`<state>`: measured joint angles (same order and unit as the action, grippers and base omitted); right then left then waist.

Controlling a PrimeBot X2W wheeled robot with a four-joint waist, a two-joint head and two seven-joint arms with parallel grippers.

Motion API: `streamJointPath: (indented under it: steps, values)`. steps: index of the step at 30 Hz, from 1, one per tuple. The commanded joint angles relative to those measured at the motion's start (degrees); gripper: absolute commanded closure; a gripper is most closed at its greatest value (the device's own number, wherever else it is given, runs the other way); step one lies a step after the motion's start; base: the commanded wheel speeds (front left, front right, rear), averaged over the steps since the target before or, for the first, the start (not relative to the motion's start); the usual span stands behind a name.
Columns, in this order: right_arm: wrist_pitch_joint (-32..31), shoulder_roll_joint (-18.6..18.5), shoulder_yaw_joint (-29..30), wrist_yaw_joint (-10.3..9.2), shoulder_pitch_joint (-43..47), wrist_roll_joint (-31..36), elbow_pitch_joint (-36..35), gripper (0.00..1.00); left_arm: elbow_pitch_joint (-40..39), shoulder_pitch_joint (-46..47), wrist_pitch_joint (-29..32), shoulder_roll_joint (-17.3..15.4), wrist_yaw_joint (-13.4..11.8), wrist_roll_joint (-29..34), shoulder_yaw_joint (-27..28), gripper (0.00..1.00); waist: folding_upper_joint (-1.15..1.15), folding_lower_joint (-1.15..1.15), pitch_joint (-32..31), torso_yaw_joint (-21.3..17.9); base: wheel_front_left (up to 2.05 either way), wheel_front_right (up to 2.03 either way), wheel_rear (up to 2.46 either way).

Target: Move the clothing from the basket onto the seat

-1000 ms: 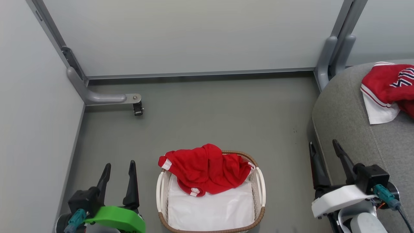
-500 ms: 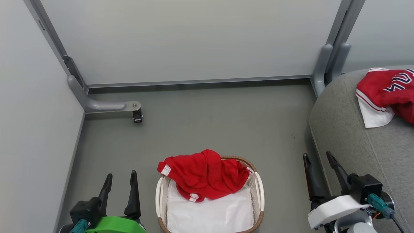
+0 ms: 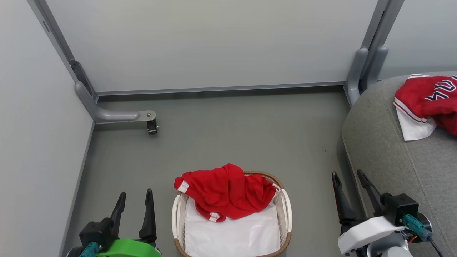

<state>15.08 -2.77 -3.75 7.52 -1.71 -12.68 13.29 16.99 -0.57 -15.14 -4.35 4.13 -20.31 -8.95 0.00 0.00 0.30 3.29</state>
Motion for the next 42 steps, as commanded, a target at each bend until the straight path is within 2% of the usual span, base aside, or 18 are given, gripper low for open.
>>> streamJointPath:
  steps: [1, 13, 24, 29, 38, 42]
  values:
    - [0.13, -0.22, 0.04, -0.06, -0.05, -0.50, 0.03, 0.00, 0.06, 0.50, -0.01, 0.21, 0.31, 0.62, 0.34, 0.00, 0.00, 0.00, 0.07, -0.03, 0.00, 0.00, 0.00]
    - [0.13, -0.22, 0.60, -0.06, -1.75, 0.26, -1.49, 0.00, -0.67, 2.40, -0.01, 0.82, 1.02, 1.88, 0.37, 0.00, 0.00, 0.00, 3.59, -0.51, 0.00, 0.00, 0.00]
    - [0.13, -0.23, 2.69, -0.06, -8.84, 2.36, -5.60, 0.00, 0.25, 16.47, 0.06, -0.04, 2.44, 5.40, -3.54, 0.00, 0.00, 0.00, 15.23, -3.25, 0.00, 0.00, 0.00]
    - [0.13, -0.20, 3.88, -0.06, -14.07, 2.59, -8.21, 0.00, 5.44, 24.39, 1.46, -0.32, 2.94, 6.22, -6.96, 0.00, 0.00, 0.00, 22.67, -6.30, 0.00, 0.00, 0.00]
    - [0.12, -0.17, 5.03, -0.06, -22.47, 1.33, -14.00, 0.00, 22.32, 35.31, 4.55, -0.99, 3.34, 8.85, -14.80, 0.00, 0.00, 0.00, 35.32, -12.54, 0.00, 0.00, 0.00]
    - [0.12, -0.17, 5.73, -0.06, -24.49, 1.02, -17.03, 0.00, 29.51, 38.69, 6.78, -0.50, 3.36, 7.34, -18.11, 0.00, 0.00, 0.00, 39.86, -14.55, 0.00, 0.00, 0.00]
